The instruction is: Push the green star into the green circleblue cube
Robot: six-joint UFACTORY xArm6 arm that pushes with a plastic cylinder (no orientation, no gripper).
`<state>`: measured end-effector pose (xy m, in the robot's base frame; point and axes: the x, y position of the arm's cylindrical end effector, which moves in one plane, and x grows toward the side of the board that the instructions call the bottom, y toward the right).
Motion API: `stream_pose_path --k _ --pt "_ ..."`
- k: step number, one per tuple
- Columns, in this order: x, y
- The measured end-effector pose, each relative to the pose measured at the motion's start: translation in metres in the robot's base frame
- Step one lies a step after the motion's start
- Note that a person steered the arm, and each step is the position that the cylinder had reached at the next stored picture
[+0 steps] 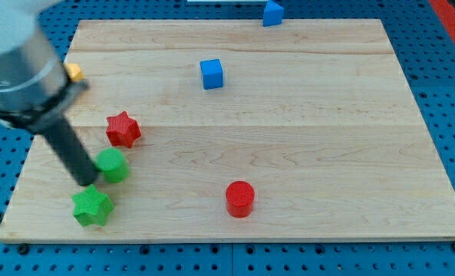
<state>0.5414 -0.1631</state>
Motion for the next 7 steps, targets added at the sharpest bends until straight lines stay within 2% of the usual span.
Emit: stream_pose_path --k 2,3,4,6,7 --pt "-0.048 0.098" --pt "-0.085 0.115" --pt "-0.085 0.081" --pt "-0.123 0.128" --pt "-0.096 0.135"
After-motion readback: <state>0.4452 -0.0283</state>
